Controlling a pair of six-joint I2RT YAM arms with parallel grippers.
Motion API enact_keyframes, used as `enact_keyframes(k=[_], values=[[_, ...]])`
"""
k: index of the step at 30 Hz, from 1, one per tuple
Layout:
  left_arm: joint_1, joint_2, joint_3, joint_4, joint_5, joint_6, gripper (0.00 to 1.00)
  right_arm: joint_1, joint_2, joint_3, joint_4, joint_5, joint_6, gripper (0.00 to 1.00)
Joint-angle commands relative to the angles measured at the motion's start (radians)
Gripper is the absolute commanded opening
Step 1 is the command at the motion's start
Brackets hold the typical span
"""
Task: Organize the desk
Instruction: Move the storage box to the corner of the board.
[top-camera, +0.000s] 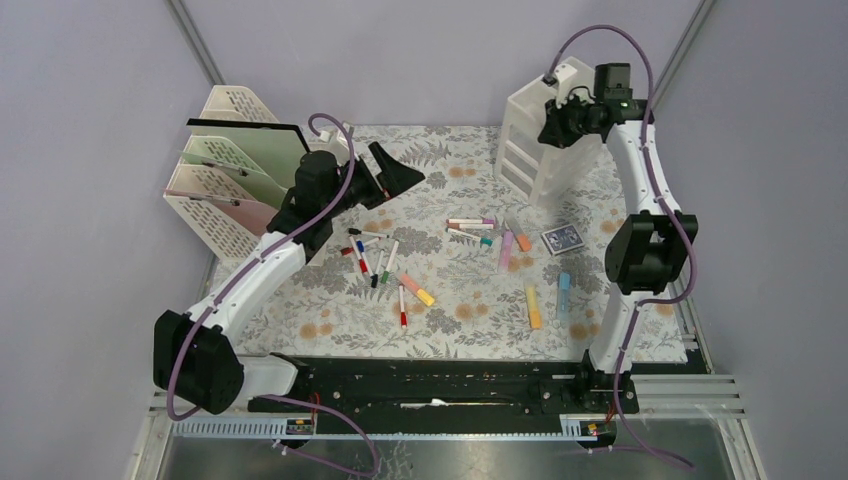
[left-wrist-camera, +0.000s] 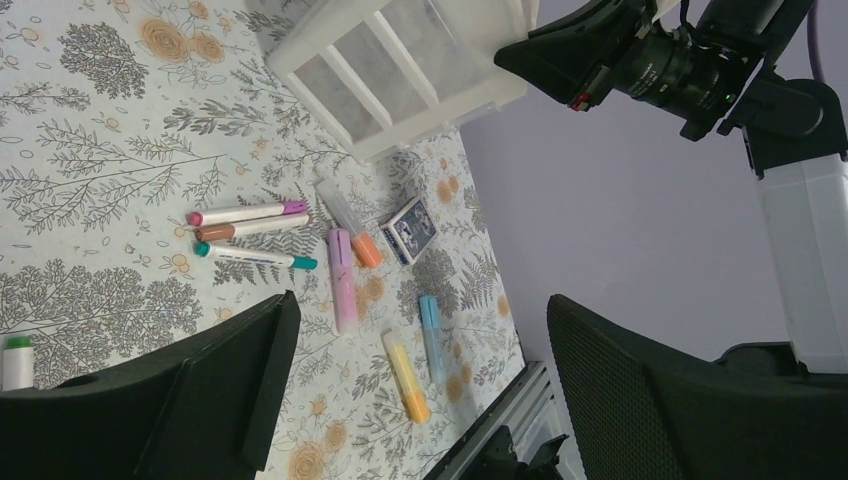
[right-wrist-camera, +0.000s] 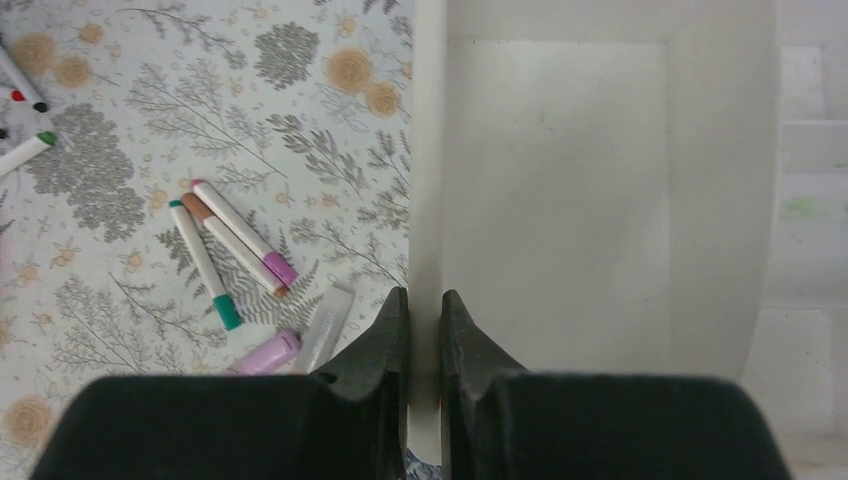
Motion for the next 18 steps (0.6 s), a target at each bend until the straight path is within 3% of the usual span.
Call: enact_keyframes(k=[1,9,16,18], values=[[-0.005,0.013,0.044,0.073,-0.013,-0.007,0.99,0.137,-0.093,-0.017,0.100,-0.136,0.078,0.00],[-0.004,-0.010,0.034,0.072,-0.043,-0.002,0.99,0.337,-0.121,-0.090,0.216,-0.034,0.173,0.00],[-0.005,-0.050,0.015,0.051,-0.076,0.002,0.99,0.457,-0.081,-0.037,0.278,0.010,0.256,0.00],[-0.005,-0.064,0.012,0.041,-0.088,0.003,0.99,0.474,-0.064,-0.012,0.278,-0.008,0.276,0.06]])
